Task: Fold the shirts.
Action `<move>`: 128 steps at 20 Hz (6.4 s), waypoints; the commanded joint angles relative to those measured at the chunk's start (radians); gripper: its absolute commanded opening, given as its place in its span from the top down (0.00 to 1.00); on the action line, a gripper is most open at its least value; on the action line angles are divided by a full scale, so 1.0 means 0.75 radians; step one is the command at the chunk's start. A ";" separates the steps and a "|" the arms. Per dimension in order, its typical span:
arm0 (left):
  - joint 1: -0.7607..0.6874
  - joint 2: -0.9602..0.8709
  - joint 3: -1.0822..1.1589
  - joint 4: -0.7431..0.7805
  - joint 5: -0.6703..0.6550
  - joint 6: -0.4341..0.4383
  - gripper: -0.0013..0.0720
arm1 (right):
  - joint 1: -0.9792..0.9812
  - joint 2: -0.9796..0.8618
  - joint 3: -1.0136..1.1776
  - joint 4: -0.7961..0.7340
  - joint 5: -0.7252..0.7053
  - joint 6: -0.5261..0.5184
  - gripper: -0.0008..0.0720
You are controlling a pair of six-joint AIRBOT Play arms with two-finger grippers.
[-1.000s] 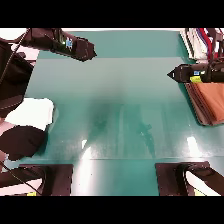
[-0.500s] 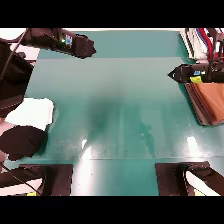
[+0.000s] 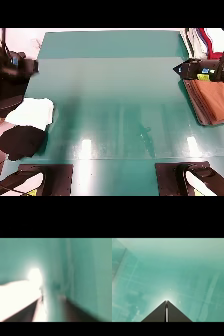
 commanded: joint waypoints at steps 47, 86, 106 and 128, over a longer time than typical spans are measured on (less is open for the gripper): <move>-0.459 -0.723 0.296 -0.528 0.354 0.002 0.04 | 0.001 -0.399 0.969 -0.002 0.378 -0.001 0.96; -0.435 -0.193 0.513 -0.447 0.144 0.165 0.94 | -0.259 0.015 -0.003 0.416 0.286 -0.209 0.96; -0.689 -0.020 -0.427 -0.426 0.175 0.222 0.94 | 0.059 -0.200 -0.020 -0.036 0.323 0.027 0.96; -0.058 -0.281 -0.722 -0.662 0.449 0.195 0.02 | -0.008 -0.195 -0.051 -0.020 0.297 0.031 0.96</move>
